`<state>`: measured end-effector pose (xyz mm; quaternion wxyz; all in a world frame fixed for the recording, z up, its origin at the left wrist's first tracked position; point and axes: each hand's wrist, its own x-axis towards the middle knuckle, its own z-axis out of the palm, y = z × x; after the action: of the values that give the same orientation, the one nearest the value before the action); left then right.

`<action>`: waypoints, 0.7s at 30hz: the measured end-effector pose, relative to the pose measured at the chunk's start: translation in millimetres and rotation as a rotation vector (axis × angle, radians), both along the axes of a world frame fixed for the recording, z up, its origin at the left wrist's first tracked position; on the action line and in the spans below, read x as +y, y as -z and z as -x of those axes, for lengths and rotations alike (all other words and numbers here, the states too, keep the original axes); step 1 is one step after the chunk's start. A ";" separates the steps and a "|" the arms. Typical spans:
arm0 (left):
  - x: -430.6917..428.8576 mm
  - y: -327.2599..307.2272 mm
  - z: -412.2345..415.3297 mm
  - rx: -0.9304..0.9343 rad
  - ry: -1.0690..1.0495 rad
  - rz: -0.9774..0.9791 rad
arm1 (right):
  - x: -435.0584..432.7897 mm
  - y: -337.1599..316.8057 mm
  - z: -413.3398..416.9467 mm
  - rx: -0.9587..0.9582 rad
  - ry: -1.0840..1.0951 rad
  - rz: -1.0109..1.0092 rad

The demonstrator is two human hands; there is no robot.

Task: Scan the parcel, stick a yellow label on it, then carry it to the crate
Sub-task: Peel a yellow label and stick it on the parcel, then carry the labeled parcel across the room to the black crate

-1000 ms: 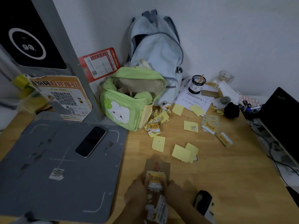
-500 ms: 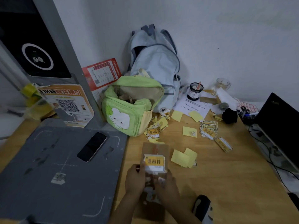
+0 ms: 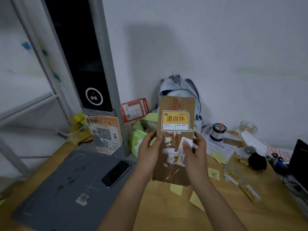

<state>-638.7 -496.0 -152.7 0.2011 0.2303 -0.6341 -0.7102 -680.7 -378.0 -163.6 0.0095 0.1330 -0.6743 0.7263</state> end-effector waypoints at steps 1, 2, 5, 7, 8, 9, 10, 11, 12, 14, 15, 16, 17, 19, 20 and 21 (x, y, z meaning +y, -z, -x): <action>-0.8 -13.5 -1.9 0.043 0.013 0.018 | 0.2 -14.0 -0.3 0.027 -0.007 0.030; -1.6 -26.3 -5.0 0.084 0.028 0.031 | 1.1 -27.6 -0.7 0.057 -0.011 0.048; -2.7 -57.3 -13.6 0.183 0.049 0.041 | 5.8 -59.2 0.0 0.138 -0.028 0.067; -0.2 -73.3 -19.4 0.217 0.047 0.034 | 11.2 -73.1 -0.8 0.161 -0.056 0.084; 2.1 -80.3 -22.0 0.235 0.051 0.021 | 14.5 -77.8 -1.7 0.166 -0.072 0.091; 3.8 -84.6 -23.0 0.254 0.061 0.009 | 17.5 -81.0 -2.4 0.168 -0.078 0.094; 6.4 -89.2 -24.0 0.269 0.073 -0.002 | 20.5 -83.7 -3.6 0.167 -0.077 0.096; 8.8 -92.4 -24.1 0.281 0.083 -0.011 | 23.4 -86.1 -5.0 0.165 -0.076 0.098; 12.0 -96.6 -25.0 0.289 0.092 -0.022 | 25.8 -87.7 -5.9 0.161 -0.075 0.097; 16.0 -101.3 -23.7 0.295 0.097 -0.053 | 30.5 -89.9 -8.5 0.157 -0.077 0.088; 17.7 -103.1 -23.1 0.295 0.097 -0.074 | 31.8 -90.3 -9.7 0.154 -0.077 0.084; 19.6 -105.3 -23.3 0.297 0.094 -0.094 | 33.2 -90.3 -11.4 0.152 -0.073 0.078; 20.4 -105.1 -21.6 0.300 0.096 -0.113 | 35.0 -90.3 -14.0 0.148 -0.067 0.070; 23.2 -107.2 -20.8 0.292 0.118 -0.154 | 39.2 -89.5 -20.2 0.128 -0.050 0.075; 24.6 -109.3 -21.8 0.287 0.137 -0.173 | 41.9 -88.3 -23.6 0.116 -0.035 0.085; 24.6 -109.6 -21.1 0.281 0.160 -0.183 | 44.6 -87.0 -27.3 0.114 -0.017 0.092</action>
<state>-617.7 -471.4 -43.0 0.2087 0.0950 -0.5488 -0.8039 -653.4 -333.3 -76.6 0.0479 0.1791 -0.6376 0.7478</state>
